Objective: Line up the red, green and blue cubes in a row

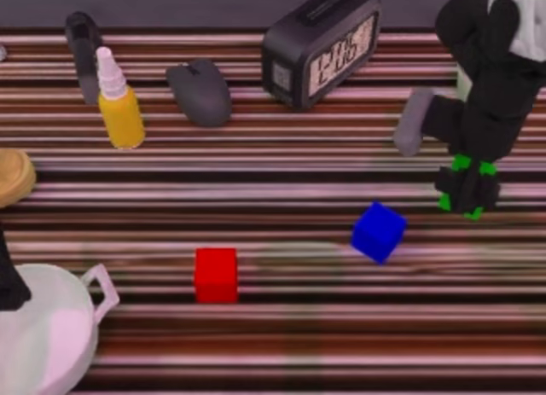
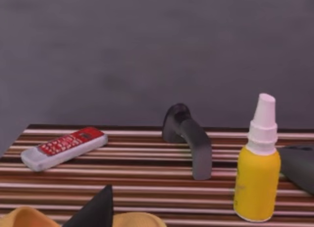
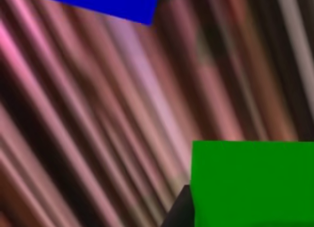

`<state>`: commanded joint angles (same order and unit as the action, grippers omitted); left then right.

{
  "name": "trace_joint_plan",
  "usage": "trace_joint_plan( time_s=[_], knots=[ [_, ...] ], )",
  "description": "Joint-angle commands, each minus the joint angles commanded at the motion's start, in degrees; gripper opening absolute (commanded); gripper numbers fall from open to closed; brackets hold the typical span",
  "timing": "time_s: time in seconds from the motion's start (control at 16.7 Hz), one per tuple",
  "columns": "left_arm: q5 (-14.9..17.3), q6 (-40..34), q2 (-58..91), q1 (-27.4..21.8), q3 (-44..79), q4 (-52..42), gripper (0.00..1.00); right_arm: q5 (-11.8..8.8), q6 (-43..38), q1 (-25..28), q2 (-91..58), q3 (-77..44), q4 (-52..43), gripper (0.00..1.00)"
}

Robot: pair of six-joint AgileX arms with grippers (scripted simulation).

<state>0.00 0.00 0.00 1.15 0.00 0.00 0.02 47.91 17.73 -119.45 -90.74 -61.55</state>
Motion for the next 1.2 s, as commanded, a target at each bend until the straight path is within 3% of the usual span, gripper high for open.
trace_joint_plan(
  time_s=[0.42,0.6,0.96,1.2],
  knots=[
    [0.0,0.0,0.0,0.0,0.0,0.0,1.0,-0.22,-2.67,20.93,-6.12,-12.04,-6.53,0.0],
    [0.0,0.0,0.0,0.0,0.0,0.0,1.0,-0.2,-3.67,27.03,-7.44,-15.84,-8.2,0.0],
    [0.0,0.0,0.0,0.0,0.0,0.0,1.0,-0.22,-4.02,27.81,-7.4,-16.26,-8.19,0.0],
    [0.0,0.0,0.0,0.0,0.0,0.0,1.0,-0.2,-4.39,27.54,-8.96,-11.73,-2.31,0.0]
  ],
)
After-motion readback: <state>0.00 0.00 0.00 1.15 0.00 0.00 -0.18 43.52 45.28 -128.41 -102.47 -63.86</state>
